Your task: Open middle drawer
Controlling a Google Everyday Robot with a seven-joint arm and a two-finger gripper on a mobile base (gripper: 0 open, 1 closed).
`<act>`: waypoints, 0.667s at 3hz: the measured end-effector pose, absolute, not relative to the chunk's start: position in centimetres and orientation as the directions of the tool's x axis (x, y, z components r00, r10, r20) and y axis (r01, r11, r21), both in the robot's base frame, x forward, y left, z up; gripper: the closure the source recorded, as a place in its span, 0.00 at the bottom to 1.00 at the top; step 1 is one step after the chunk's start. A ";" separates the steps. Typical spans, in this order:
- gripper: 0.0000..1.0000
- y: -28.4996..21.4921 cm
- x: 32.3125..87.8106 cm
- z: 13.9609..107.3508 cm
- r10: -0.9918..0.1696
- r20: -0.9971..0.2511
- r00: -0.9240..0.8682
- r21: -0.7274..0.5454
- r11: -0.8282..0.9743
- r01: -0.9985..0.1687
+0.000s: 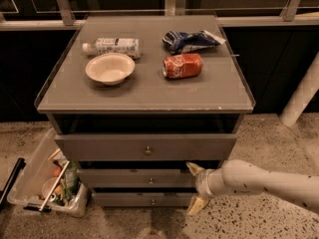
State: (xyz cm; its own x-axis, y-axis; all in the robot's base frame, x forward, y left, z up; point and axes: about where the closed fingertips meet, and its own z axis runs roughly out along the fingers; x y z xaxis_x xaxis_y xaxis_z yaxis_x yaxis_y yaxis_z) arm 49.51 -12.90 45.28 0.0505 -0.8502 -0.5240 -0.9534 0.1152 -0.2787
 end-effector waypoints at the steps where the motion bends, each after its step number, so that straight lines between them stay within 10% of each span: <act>1: 0.00 -14.0 50.8 43.4 -0.836 -0.549 0.022 -0.250 0.139 -0.958; 2: 0.00 -14.4 52.9 41.6 -0.813 -0.582 0.016 -0.241 0.154 -0.958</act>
Offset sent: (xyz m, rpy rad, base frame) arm 0.0400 -0.0271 -0.0377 0.0806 0.0418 -0.0380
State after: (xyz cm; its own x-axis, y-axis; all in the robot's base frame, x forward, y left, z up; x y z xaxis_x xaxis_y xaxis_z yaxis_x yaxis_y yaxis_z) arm 52.87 -14.42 41.56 0.0160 -0.8134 -0.5815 -0.9583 0.1536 -0.2411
